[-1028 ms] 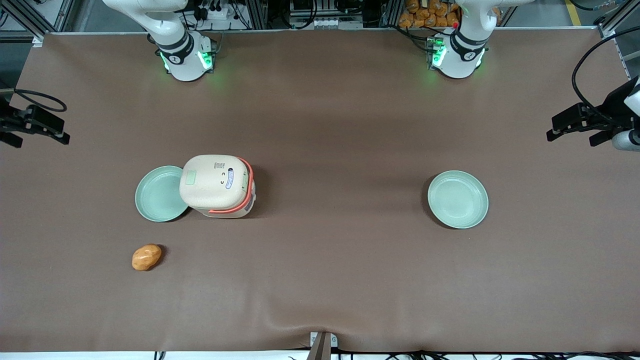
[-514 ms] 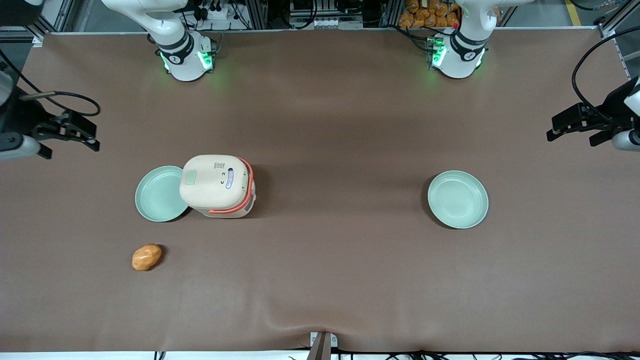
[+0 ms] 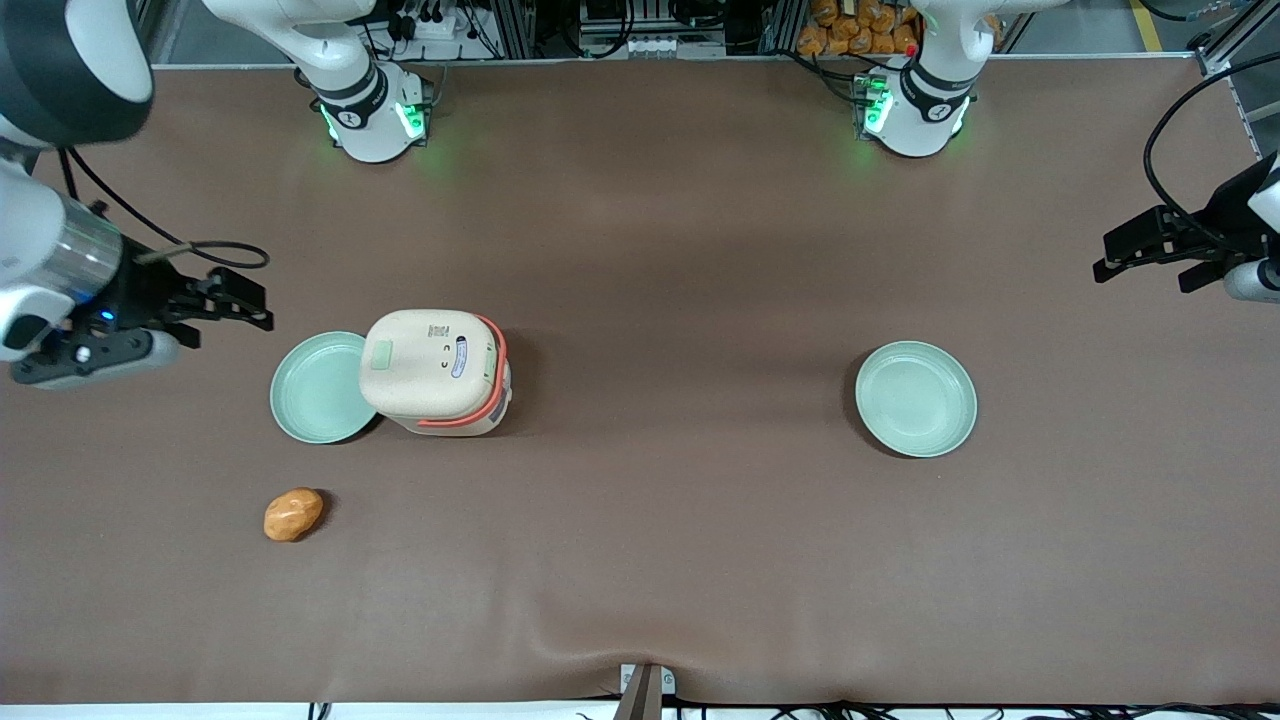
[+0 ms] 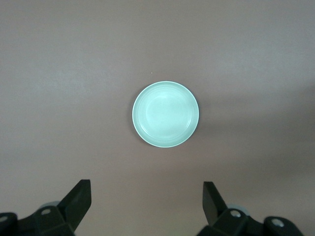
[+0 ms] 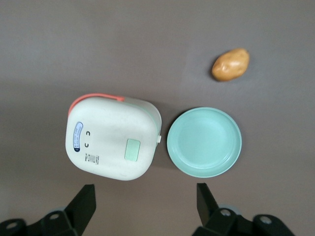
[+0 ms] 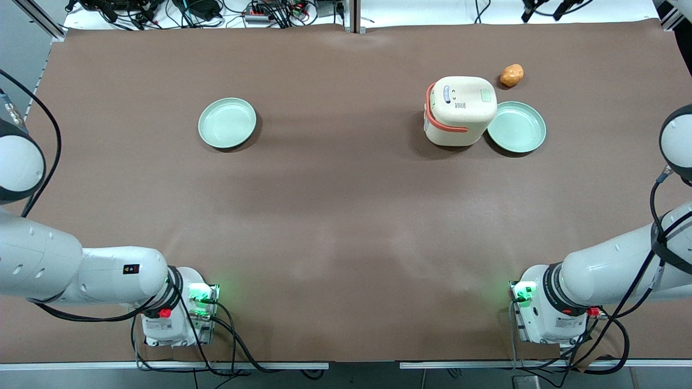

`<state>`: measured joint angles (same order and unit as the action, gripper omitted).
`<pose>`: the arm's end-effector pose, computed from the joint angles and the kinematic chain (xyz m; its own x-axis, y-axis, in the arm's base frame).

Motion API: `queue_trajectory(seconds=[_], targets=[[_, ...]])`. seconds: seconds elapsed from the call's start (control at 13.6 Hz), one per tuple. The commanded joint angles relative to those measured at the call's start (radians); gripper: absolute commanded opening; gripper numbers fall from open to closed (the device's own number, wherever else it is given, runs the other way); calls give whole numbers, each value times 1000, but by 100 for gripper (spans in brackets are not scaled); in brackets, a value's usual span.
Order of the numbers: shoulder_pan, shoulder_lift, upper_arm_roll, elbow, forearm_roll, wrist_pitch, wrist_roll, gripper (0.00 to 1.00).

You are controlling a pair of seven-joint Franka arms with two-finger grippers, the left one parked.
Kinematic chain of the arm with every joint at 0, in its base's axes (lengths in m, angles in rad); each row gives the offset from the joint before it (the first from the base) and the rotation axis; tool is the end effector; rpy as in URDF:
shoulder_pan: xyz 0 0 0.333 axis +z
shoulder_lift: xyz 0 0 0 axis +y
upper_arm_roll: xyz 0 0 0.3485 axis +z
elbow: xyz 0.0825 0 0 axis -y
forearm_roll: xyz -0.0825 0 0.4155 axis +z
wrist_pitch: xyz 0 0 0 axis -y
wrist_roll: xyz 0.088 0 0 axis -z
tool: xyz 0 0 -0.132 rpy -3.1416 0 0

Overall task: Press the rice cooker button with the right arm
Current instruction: 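Move the right gripper toward the front of the cream rice cooker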

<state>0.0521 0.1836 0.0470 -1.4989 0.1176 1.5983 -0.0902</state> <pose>0.6391 0.0764 0.5585 0.9803 0.1840 -0.0725 0.1734 -0.9759 -0.1322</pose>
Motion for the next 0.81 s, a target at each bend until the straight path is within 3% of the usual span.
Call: queue_trajectory(seconds=[0.0, 0.29, 0.73], targets=[[21, 22, 1, -35, 16, 14, 12, 41], [44, 66, 1, -60, 16, 29, 57, 3], [71, 134, 2, -113, 16, 90, 58, 0]])
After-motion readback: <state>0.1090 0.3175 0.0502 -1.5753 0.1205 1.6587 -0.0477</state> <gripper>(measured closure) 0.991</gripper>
